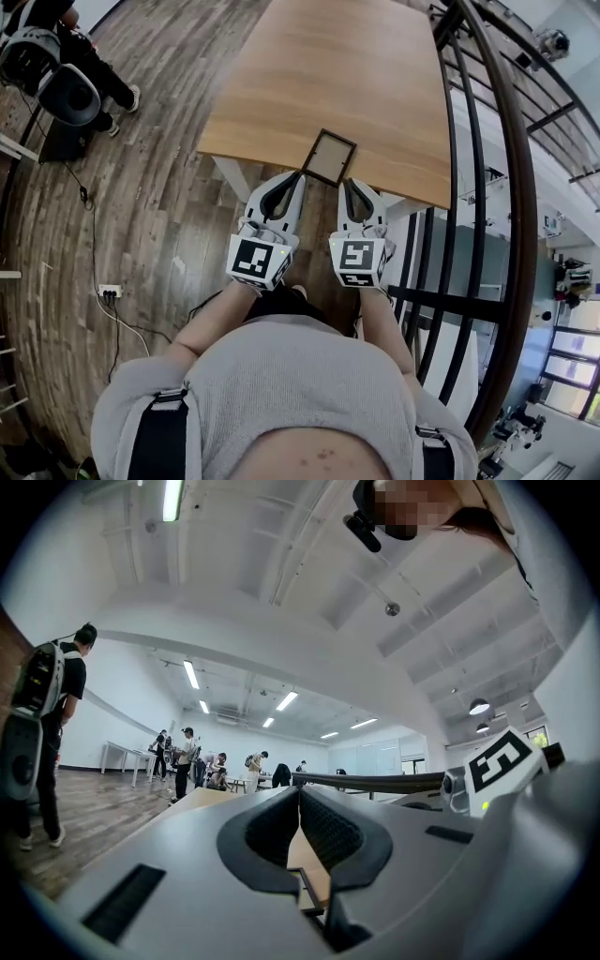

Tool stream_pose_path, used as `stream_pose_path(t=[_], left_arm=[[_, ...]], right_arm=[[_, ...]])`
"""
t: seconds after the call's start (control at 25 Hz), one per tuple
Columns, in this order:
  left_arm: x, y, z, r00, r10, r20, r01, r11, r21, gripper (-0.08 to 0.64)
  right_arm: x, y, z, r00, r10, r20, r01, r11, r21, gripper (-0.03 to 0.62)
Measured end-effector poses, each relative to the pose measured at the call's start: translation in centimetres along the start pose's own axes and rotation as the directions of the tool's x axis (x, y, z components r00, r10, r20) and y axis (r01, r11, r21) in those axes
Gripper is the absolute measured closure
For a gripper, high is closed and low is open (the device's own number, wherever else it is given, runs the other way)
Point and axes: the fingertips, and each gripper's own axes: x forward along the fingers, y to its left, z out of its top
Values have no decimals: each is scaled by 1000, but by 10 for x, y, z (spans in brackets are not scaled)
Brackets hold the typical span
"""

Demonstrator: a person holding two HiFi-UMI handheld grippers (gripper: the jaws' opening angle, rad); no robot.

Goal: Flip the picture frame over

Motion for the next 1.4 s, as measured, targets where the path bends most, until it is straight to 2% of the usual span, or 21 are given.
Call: stream_pose_path(t=[0.08,0.16,0.28,0.36,0.48,0.64,0.8,0.88,0.96,1.12,1.28,1.32,1.4], left_arm=[[-1,4,-11,1000,12,-20,-12,1000,-13,552],[-4,8,-22,999,27,-46,-28,999,-31,552],[-11,11,-35,995,46,-83,-49,998,-39,552],[-16,13,-42,993,53,-102,-58,998,-40,552],[-22,13,-57,990,49,-130,-58,996,-69,552],[-36,7,-82,982,29,-185,-43,996,-74,552],[-46,4,-93,977,27,-212,-41,997,-63,552],[-48,5,-94,976,31,-215,-44,997,-58,552],[-48,7,-93,976,34,-215,-47,997,-55,552],[-49,12,-93,976,47,-213,-59,997,-53,552],[-52,16,-95,973,58,-222,-71,996,-53,552],[-53,16,-94,973,58,-223,-72,996,-53,552],[-53,16,-94,974,56,-220,-68,996,-51,552]], right_arm=[[13,8,-20,998,20,-59,-27,993,-113,575],[24,19,-43,991,67,-118,-86,982,-167,557],[37,38,-75,968,135,-213,-185,954,-235,481],[47,45,-91,953,144,-267,-225,926,-304,423],[70,45,-112,936,106,-334,-249,873,-419,363],[97,45,-131,931,42,-364,-253,792,-555,356],[118,48,-150,918,-8,-395,-265,728,-632,356],[124,53,-161,907,-16,-422,-284,716,-637,356],[127,56,-171,898,-17,-441,-296,717,-631,356],[134,58,-181,894,-26,-448,-297,713,-635,356],[135,58,-187,885,-51,-463,-311,675,-669,359],[135,57,-185,889,-57,-455,-301,677,-672,366],[133,57,-182,899,-60,-434,-278,686,-672,459]])
